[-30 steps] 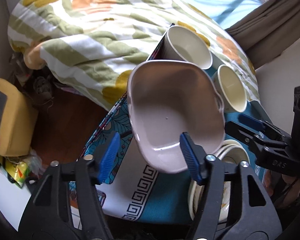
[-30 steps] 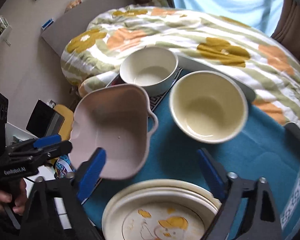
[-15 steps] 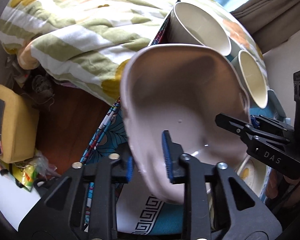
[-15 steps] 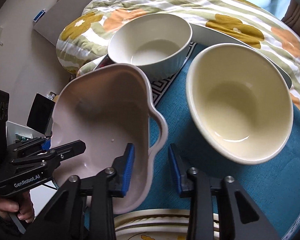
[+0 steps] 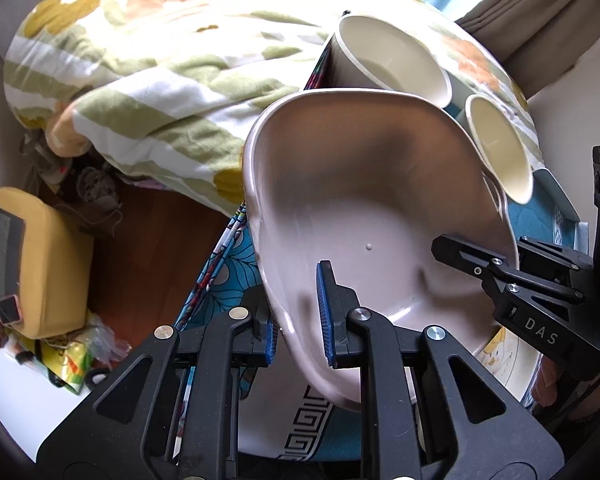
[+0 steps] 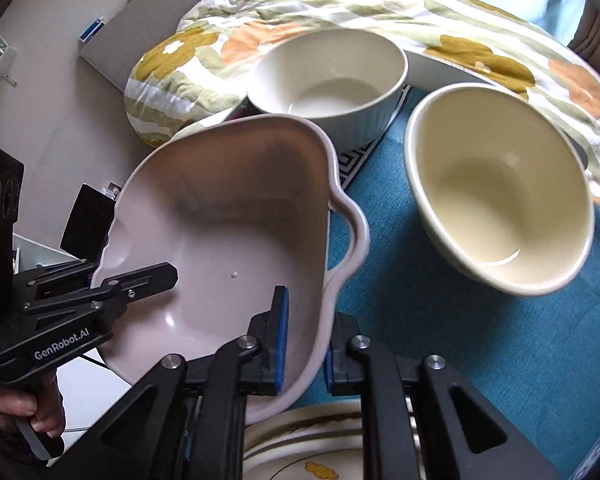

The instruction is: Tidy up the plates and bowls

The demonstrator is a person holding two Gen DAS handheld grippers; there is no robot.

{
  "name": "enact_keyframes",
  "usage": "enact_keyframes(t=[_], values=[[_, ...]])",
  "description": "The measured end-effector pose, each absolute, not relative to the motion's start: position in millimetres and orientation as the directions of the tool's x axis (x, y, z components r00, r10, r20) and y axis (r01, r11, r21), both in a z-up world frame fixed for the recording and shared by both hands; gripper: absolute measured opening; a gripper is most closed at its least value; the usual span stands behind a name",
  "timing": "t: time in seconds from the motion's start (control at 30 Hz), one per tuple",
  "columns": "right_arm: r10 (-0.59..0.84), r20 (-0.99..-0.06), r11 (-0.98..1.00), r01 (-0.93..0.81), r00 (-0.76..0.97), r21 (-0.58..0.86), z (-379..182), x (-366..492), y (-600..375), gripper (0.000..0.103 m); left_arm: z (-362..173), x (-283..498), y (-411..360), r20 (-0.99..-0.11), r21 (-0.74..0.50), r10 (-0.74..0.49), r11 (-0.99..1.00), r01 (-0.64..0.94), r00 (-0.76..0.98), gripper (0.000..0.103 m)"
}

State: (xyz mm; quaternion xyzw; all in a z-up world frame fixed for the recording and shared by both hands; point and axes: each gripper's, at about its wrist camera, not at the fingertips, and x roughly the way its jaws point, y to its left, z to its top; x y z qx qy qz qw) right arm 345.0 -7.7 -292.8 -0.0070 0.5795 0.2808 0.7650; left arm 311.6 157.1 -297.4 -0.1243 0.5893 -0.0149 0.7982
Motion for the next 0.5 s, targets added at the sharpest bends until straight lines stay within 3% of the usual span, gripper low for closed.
enact_keyframes(t=[0.3,0.5], values=[[0.46,-0.833,0.853,-0.415,0.309,0.317,-230.6,298.6,-51.8,0.013,-222.4,280.6,114.7,-0.895,-0.171,-0.139,0.984,-0.039,0.425,0.015],[0.438,-0.802,0.882,-0.364,0.405,0.297,-185.7,253.6,-115.3,0.013,-171.8,251.6,44.4,-0.851,-0.162,-0.168,0.985,0.055,0.497,0.015]])
